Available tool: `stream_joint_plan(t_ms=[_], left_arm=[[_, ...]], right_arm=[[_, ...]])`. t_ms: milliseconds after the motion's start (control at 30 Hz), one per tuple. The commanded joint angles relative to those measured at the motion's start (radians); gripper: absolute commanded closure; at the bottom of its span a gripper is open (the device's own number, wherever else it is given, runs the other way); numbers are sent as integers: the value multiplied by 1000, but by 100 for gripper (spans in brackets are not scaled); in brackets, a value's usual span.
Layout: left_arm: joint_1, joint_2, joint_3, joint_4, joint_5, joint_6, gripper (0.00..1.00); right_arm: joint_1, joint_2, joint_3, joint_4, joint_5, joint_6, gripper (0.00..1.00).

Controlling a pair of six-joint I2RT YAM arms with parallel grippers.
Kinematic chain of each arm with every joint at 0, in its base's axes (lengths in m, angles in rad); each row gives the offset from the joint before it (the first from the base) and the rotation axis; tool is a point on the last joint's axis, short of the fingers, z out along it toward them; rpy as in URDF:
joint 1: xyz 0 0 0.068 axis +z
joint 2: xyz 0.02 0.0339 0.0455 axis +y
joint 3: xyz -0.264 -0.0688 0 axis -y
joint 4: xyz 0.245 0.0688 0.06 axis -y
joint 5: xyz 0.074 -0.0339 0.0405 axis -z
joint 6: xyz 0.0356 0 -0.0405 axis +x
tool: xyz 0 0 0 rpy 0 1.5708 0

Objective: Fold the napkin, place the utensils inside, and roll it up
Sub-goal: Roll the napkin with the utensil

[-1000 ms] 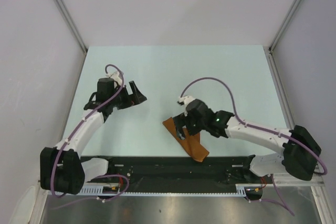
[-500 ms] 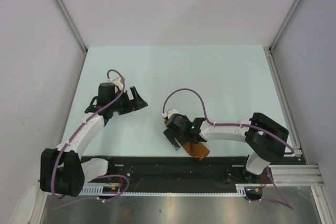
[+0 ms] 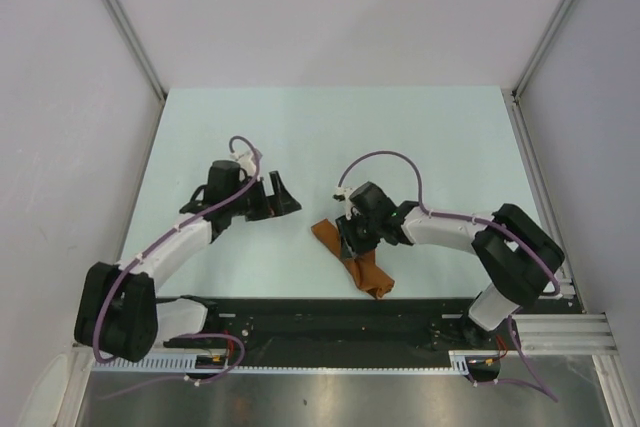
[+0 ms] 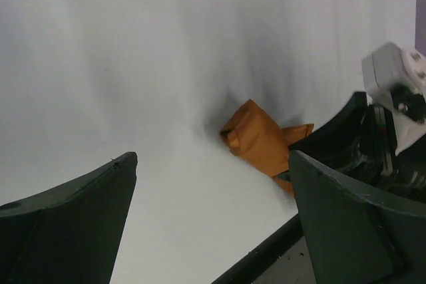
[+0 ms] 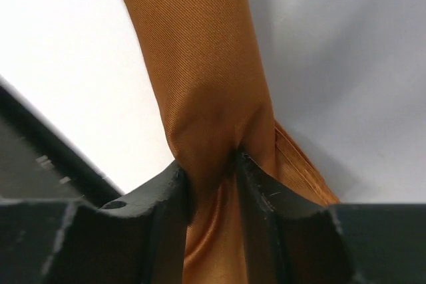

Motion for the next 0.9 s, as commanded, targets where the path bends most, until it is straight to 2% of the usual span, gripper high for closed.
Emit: stream_joint_plan(t_ms=[0, 133, 333, 533, 633, 667, 800, 833, 867], left_arm=[[-119, 73, 0, 142, 44, -40, 0], [-190, 177, 17, 243, 67, -75, 0], [-205, 309, 32, 287, 83, -81, 1], [-242, 425, 49, 365, 124, -106, 13], [-257, 465, 50, 420, 148, -140, 24], [-262, 475, 53, 428, 153, -152, 36], [-289, 504, 53, 446, 181, -161, 63], [-293, 512, 53, 446, 182, -163, 78], [-294, 516, 53, 442, 184, -161, 86]], right_arm=[[-92, 84, -63, 89, -422, 6, 65], [-153, 145, -54, 113, -570, -10, 68], [-238, 219, -52, 191, -731, 19, 70], [-268, 286, -38, 219, -847, 19, 71], [-282, 312, -34, 245, -863, 20, 71], [-287, 317, -35, 254, -861, 26, 71], [-319, 305, -28, 241, -843, 19, 70], [-330, 300, -21, 233, -834, 8, 67], [-334, 282, -5, 169, -819, -13, 65]])
